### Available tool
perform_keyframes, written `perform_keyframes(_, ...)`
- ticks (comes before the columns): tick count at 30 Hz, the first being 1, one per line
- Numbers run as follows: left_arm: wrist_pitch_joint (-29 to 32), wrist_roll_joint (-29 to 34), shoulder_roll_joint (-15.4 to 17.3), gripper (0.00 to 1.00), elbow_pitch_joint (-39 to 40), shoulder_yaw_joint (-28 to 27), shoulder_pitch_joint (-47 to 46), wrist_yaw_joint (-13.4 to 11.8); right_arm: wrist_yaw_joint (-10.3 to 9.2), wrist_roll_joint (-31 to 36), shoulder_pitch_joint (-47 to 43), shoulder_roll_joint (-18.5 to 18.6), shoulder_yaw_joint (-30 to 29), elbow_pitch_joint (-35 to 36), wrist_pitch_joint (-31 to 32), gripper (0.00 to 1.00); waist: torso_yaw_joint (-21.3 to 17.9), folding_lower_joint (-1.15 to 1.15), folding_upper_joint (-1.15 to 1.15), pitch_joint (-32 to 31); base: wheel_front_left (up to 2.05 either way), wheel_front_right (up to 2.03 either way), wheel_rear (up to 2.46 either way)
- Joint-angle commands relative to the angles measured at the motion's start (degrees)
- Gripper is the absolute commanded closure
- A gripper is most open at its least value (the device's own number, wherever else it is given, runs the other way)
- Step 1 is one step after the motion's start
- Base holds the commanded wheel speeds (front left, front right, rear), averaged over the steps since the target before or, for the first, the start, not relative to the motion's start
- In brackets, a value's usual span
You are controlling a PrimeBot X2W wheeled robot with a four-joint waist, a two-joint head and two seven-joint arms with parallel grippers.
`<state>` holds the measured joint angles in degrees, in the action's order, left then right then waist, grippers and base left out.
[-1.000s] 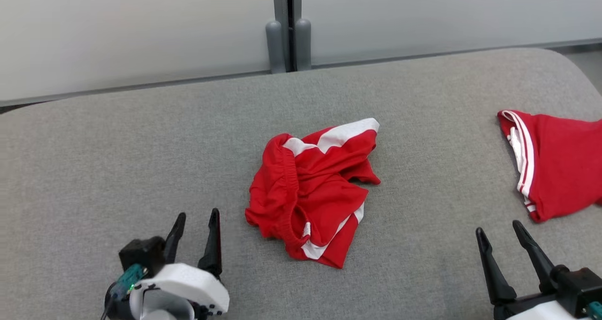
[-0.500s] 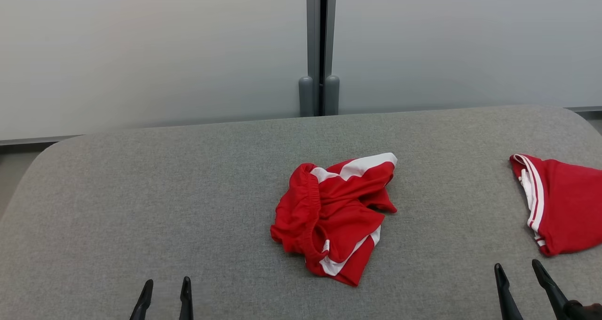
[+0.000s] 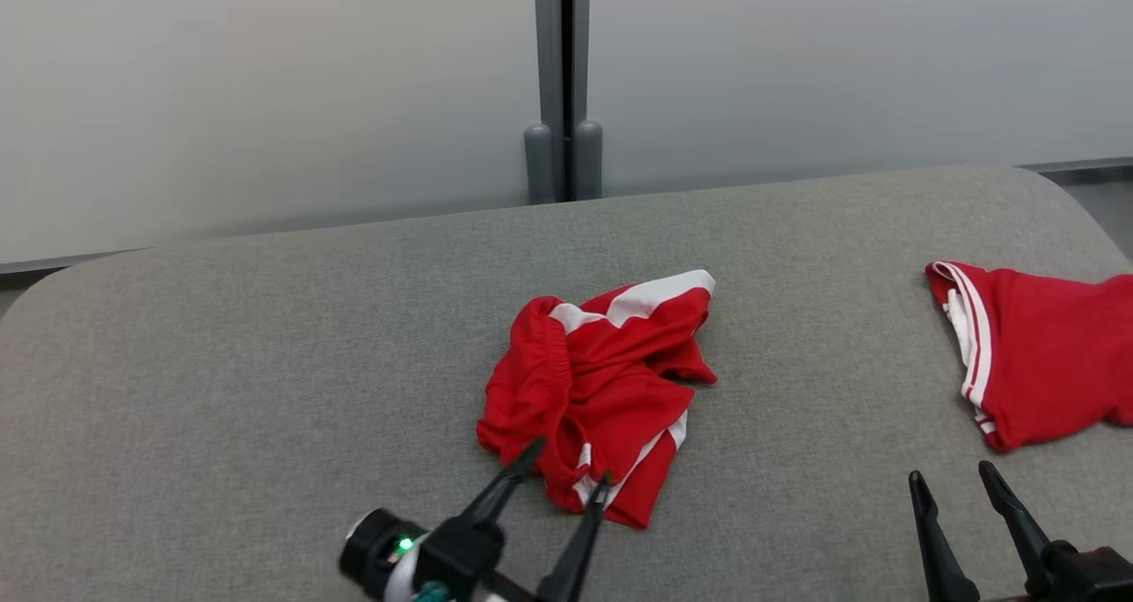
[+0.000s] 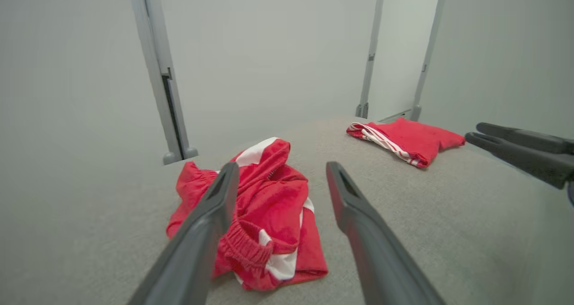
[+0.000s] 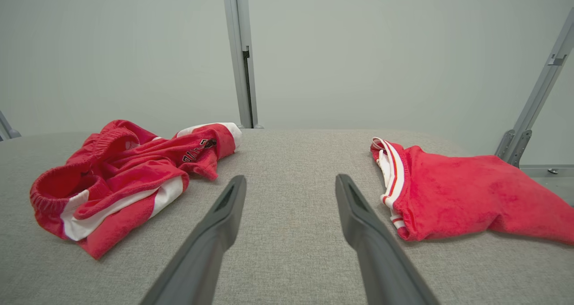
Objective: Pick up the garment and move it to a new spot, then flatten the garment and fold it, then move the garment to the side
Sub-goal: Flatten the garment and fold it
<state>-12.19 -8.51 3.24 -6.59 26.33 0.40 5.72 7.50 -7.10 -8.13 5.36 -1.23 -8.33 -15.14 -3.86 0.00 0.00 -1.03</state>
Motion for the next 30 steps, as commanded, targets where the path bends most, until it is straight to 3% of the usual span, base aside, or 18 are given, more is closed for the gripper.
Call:
perform_keyframes(1,0.95,0.18,0.25,0.0,-1.18,1.99,-2.19,0.43,-0.01,-0.37,0.69,0.29,0.23,0.09,0.01,0.0,-1.07,0.0,0.0,0.92,0.0,0.0,0.0)
perform_keyframes(4,4.84,-0.81,0.0,0.0,-5.86,7.05,-7.5,1.16,0.0,-0.86,1.75,0.07,1.27,-0.25,0.01,0.0,-2.85,0.0,0.0,2.23,0.0,0.0,0.0)
perform_keyframes(7,9.03,-3.13,-0.09,0.0,-11.5,8.69,-11.95,0.77,-0.01,-1.36,2.68,-0.17,1.72,-0.56,0.01,0.0,-4.56,0.0,0.0,3.7,0.0,0.0,0.0)
perform_keyframes(11,13.35,-3.96,-0.25,0.0,-17.68,8.83,-16.97,-3.5,0.0,-1.99,3.07,-0.43,1.66,-1.16,0.01,0.0,-6.12,0.0,0.0,5.15,0.0,0.0,0.0)
perform_keyframes(15,18.39,-3.96,0.31,0.0,-23.29,8.14,-19.58,-5.88,0.0,-2.27,3.57,-0.55,1.21,-1.61,0.01,0.0,-7.01,0.0,0.0,6.02,0.0,0.0,0.0)
perform_keyframes(17,19.9,-4.21,0.62,0.0,-24.48,7.87,-19.8,-6.3,0.0,-2.37,3.7,-0.63,1.09,-1.67,0.01,0.0,-7.14,0.0,0.0,6.17,0.0,0.0,0.0)
perform_keyframes(20,21.66,-4.63,1.46,0.14,-25.68,6.86,-20.26,-7.46,0.0,-2.49,3.88,-0.81,0.73,-1.7,0.01,0.0,-7.23,0.0,0.0,6.53,0.0,0.0,0.0)
perform_keyframes(22,21.77,-4.95,1.98,0.14,-25.47,6.64,-19.81,-7.7,-0.01,-2.41,3.87,-0.94,0.6,-1.78,0.01,0.0,-7.16,0.0,0.0,6.56,0.0,0.0,0.0)
perform_keyframes(24,21.56,-5.19,2.6,0.07,-24.79,6.41,-19.24,-7.82,0.0,-2.32,3.88,-1.07,0.44,-1.95,0.01,0.0,-6.98,0.0,0.0,6.45,0.0,0.0,0.0)
perform_keyframes(26,21.68,-5.71,2.88,0.09,-24.09,6.28,-18.33,-7.58,0.0,-2.4,3.87,-1.14,0.33,-2.13,0.01,0.0,-6.77,0.0,0.0,6.28,0.0,0.0,0.0)
perform_keyframes(27,22.23,-5.95,3.08,0.24,-24.12,6.47,-17.88,-7.3,0.0,-2.45,3.93,-1.17,0.33,-2.22,0.01,0.0,-6.69,0.0,0.0,6.21,0.0,0.0,0.0)
perform_keyframes(28,22.87,-6.48,3.09,0.52,-24.31,6.63,-17.38,-6.96,0.0,-2.57,4.04,-1.21,0.33,-2.34,0.01,0.0,-6.61,0.0,0.0,6.15,0.0,0.0,0.0)
perform_keyframes(29,23.58,-6.81,3.09,0.63,-24.54,6.88,-16.95,-6.52,0.0,-2.63,4.15,-1.24,0.35,-2.45,0.01,0.0,-6.56,0.0,0.0,6.05,0.0,0.0,0.0)
perform_keyframes(30,24.23,-7.49,2.98,1.0,-24.57,6.91,-16.64,-6.04,0.0,-2.68,4.22,-1.24,0.4,-2.55,0.01,0.0,-6.53,0.0,0.0,5.95,0.0,0.0,0.0)
